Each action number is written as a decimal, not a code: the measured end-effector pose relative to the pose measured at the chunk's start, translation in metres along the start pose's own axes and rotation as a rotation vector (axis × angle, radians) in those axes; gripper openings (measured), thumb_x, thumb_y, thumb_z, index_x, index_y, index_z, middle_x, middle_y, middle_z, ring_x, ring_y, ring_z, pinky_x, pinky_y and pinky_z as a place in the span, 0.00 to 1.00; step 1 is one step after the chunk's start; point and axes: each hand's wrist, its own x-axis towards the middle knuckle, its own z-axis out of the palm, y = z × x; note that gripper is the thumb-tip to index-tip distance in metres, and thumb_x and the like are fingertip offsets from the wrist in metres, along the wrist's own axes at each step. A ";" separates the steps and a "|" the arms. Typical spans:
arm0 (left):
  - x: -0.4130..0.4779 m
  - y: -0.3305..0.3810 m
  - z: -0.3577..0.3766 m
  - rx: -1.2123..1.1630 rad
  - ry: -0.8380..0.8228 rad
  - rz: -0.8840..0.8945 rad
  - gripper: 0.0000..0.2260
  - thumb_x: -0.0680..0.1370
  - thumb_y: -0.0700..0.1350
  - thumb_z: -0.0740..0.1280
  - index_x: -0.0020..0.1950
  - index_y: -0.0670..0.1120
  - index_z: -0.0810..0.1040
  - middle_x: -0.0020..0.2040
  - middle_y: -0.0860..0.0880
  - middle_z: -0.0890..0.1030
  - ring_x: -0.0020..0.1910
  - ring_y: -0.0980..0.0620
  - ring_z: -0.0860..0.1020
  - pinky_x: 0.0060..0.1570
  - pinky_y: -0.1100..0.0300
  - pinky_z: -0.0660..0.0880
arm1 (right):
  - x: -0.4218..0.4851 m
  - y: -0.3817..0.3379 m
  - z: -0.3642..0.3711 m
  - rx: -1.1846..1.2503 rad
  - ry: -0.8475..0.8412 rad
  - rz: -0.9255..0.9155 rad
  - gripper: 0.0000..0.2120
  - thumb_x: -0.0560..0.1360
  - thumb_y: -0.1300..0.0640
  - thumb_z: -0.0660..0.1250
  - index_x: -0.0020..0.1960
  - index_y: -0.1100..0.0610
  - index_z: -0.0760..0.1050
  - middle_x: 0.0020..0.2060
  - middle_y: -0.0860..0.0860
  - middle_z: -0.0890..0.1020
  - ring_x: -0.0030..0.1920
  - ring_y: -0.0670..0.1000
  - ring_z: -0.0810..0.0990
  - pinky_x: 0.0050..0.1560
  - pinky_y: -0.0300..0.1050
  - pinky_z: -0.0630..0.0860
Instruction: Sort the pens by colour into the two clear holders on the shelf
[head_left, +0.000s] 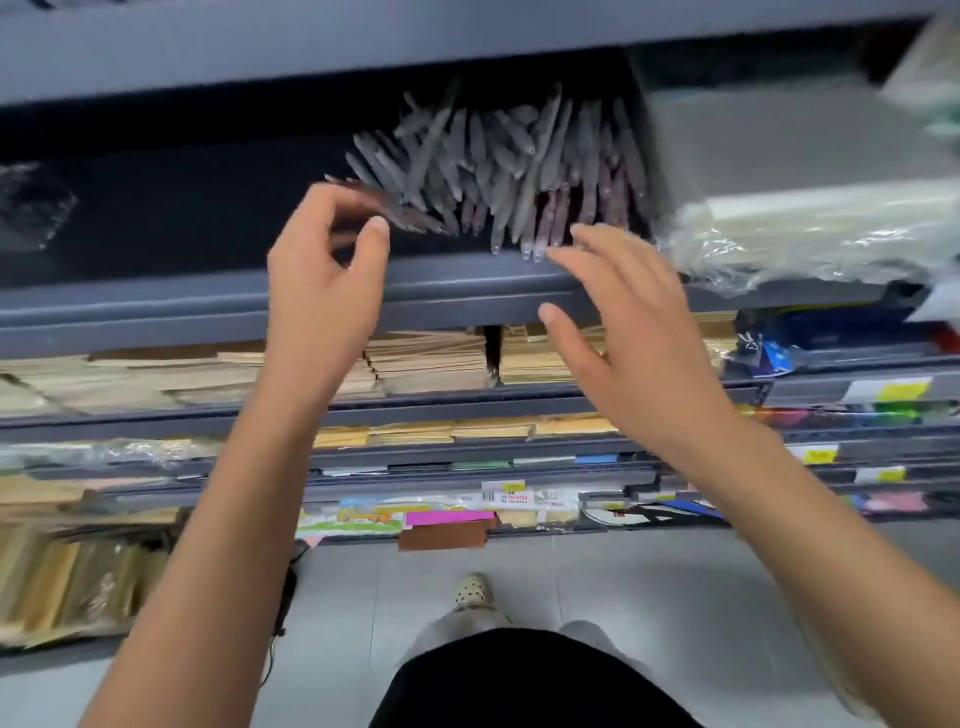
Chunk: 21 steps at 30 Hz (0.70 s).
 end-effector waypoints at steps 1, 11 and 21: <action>0.017 -0.008 0.007 0.038 0.015 -0.050 0.05 0.79 0.44 0.63 0.53 0.51 0.77 0.48 0.55 0.80 0.46 0.60 0.77 0.47 0.69 0.72 | 0.008 0.003 0.004 -0.049 -0.029 -0.016 0.21 0.81 0.49 0.60 0.71 0.56 0.68 0.70 0.54 0.69 0.73 0.55 0.62 0.75 0.50 0.56; 0.121 -0.046 0.037 -0.007 -0.025 -0.372 0.14 0.83 0.49 0.61 0.63 0.41 0.77 0.60 0.45 0.80 0.55 0.53 0.76 0.53 0.65 0.70 | 0.073 0.009 0.041 -0.321 0.012 0.013 0.36 0.75 0.33 0.58 0.76 0.54 0.60 0.75 0.59 0.62 0.75 0.61 0.58 0.73 0.63 0.57; 0.131 -0.030 0.055 0.016 -0.231 -0.353 0.20 0.82 0.56 0.57 0.66 0.44 0.75 0.64 0.41 0.79 0.63 0.41 0.77 0.65 0.48 0.73 | 0.103 0.014 0.051 -0.302 0.011 0.043 0.35 0.75 0.35 0.59 0.76 0.51 0.60 0.77 0.53 0.61 0.77 0.55 0.57 0.74 0.60 0.55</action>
